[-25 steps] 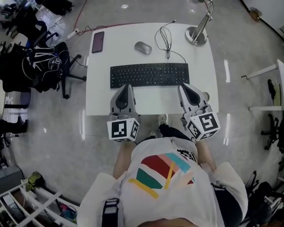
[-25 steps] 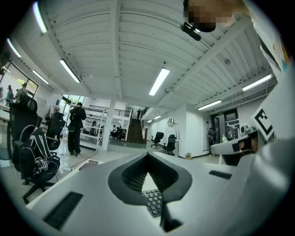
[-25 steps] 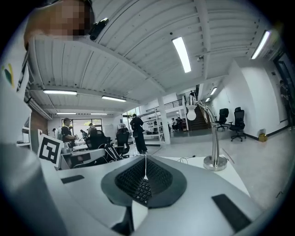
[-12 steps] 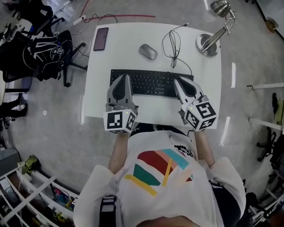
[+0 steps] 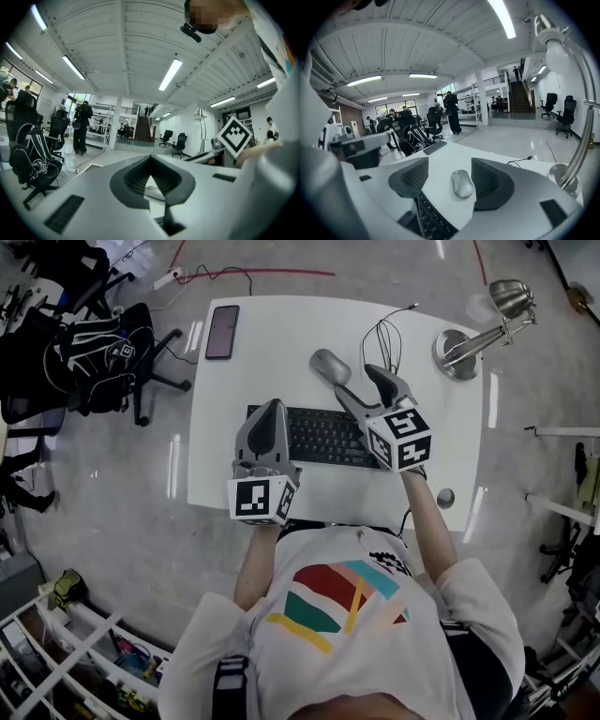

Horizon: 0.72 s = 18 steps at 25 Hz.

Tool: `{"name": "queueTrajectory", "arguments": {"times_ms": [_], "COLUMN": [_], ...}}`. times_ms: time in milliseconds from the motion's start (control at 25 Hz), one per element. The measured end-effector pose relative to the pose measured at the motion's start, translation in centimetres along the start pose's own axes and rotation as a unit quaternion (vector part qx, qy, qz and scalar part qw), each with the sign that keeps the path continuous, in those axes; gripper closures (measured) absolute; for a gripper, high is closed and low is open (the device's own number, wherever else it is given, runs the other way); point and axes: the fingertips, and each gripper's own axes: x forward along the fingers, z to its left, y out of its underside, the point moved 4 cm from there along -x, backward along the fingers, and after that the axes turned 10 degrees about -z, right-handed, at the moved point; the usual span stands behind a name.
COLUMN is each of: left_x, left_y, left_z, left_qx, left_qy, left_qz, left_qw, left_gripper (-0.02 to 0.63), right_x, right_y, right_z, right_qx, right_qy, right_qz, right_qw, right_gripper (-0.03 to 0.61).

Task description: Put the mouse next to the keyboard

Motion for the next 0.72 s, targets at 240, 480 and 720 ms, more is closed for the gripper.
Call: {"name": "queueTrajectory", "arguments": {"times_ms": [240,480,720], "left_x": [1.1,1.8,2.1], "left_y": [1.8,3.3,3.8], "left_z": [2.6,4.9,6.0], "left_qx": [-0.019,-0.021,-0.032], "left_qy": [-0.011,-0.02,-0.023], "left_qz": [0.016,0.03,0.034], "left_qw": [0.9996,0.9991,0.9987], "left_gripper": [0.571,0.571,0.571], "right_x": [7.4,11.2,13.6], "right_y": [5.6,8.8,9.9], "right_z": [-2.0,-3.0,-3.1], "right_qx": [-0.045,-0.056,-0.05], "right_qy": [0.006,0.021,0.019], "right_qz": [0.118,0.179,0.213], "right_qw": [0.992,0.982,0.976], "right_gripper": [0.313,0.256,0.249]}}
